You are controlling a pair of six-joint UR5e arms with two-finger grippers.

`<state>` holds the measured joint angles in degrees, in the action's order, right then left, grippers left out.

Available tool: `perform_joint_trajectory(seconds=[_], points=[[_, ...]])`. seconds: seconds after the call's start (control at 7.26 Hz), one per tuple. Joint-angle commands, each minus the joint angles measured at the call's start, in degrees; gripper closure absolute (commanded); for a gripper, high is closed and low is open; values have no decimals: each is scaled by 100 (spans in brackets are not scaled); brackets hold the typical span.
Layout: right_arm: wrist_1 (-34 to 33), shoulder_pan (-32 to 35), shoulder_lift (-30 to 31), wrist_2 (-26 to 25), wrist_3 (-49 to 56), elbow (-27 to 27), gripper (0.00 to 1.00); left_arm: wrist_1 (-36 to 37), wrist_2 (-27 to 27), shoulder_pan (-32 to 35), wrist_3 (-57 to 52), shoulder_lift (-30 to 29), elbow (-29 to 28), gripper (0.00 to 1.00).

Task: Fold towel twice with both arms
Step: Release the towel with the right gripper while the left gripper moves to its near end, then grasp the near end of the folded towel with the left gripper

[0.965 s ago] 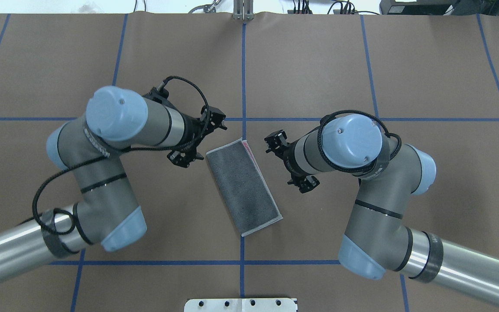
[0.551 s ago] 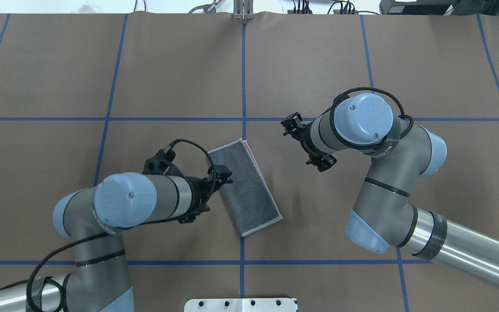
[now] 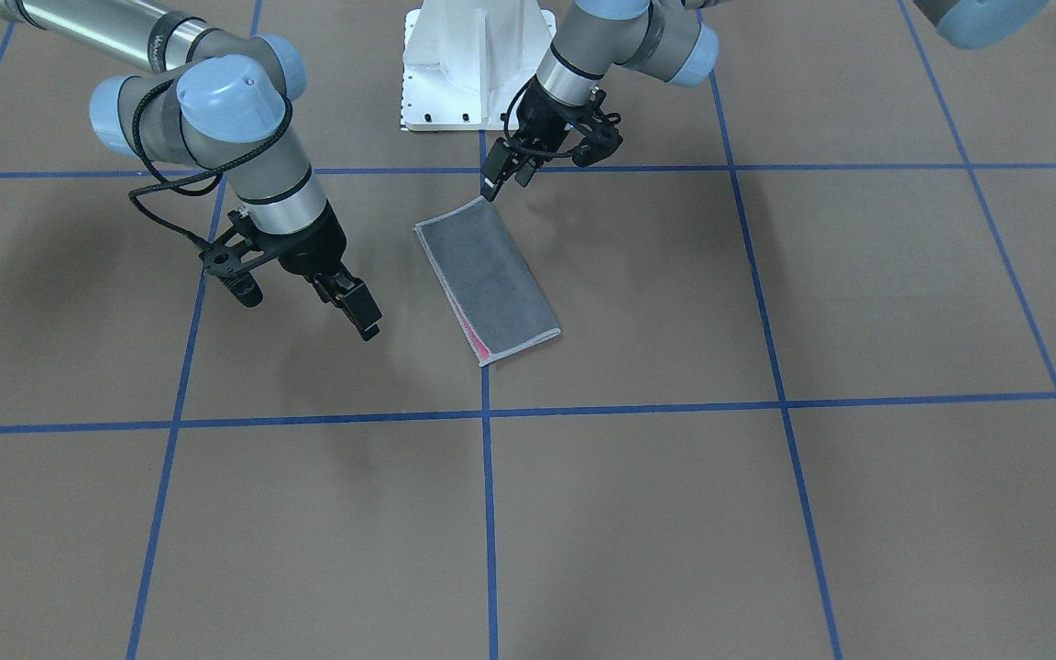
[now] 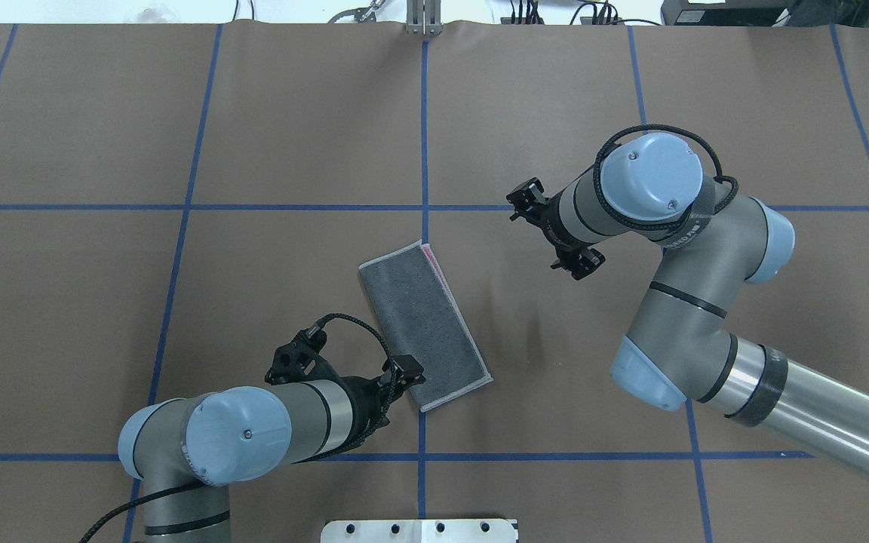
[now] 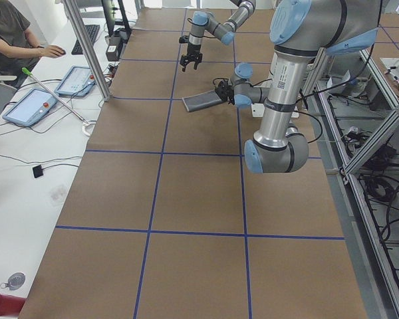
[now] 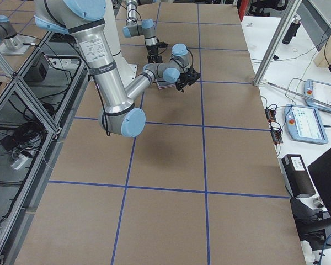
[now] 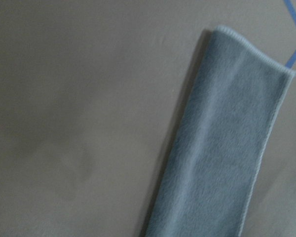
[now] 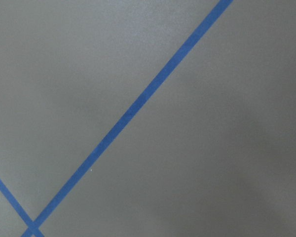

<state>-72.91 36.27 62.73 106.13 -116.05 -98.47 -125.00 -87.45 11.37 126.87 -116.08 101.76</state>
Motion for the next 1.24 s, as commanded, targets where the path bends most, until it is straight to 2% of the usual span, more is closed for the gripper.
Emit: perform_joint_trajectory(seconds=[0.0, 0.41, 0.69, 1.1], points=[[-4, 38, 20, 57, 12, 21, 0, -192, 9, -3, -21, -55, -173, 17], [22, 30, 38, 49, 30, 126, 0, -200, 9, 14, 31, -406, -533, 21], [31, 30, 47, 49, 56, 196, 0, -192, 9, 32, 31, -407, -604, 28], [40, 30, 38, 40, 100, 311, 0, -192, 0, 14, 66, -451, -674, 31]])
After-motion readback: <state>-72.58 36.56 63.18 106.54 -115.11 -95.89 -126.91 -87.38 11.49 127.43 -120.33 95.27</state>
